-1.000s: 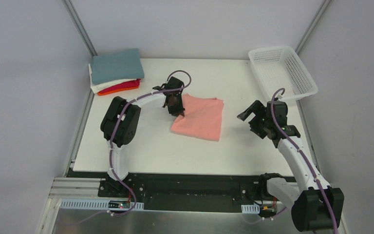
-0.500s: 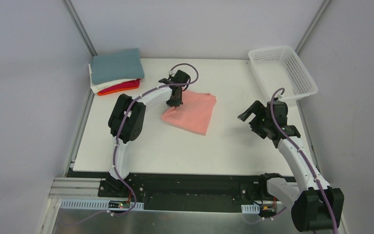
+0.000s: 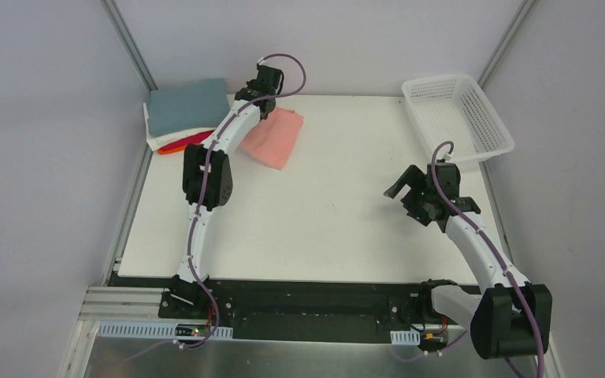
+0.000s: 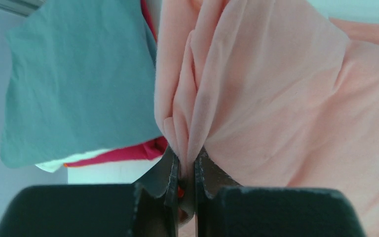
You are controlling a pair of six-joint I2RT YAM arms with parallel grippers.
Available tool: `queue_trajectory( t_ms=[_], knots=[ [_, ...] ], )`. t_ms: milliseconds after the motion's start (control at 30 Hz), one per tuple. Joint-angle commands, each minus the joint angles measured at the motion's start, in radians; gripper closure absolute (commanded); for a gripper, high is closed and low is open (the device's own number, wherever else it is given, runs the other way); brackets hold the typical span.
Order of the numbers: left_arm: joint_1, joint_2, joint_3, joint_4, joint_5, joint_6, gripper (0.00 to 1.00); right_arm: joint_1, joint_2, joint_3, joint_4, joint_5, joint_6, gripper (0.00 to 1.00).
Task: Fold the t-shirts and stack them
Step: Put the neatly folded tshirt into the corner of the board with the left arm
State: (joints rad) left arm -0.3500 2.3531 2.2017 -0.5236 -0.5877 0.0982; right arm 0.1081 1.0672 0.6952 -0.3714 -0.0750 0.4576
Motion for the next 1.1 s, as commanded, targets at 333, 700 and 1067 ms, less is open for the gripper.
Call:
queue_trajectory(
  t_ms=[333, 700, 1067],
  knots=[
    [0.097, 0.061, 0.265, 0.281, -0.124, 0.293, 1.0, -0.005, 0.011, 0.005, 0.055, 0.021, -0.037, 0.01],
    [0.112, -0.032, 0.272, 0.357, -0.135, 0.359, 1.0, -0.005, 0.014, 0.004, 0.06, 0.057, -0.042, 0.01],
    [0.112, -0.128, 0.244, 0.356, -0.153, 0.351, 1.0, -0.005, 0.014, 0.003, 0.059, 0.058, -0.041, 0.0]
  ],
)
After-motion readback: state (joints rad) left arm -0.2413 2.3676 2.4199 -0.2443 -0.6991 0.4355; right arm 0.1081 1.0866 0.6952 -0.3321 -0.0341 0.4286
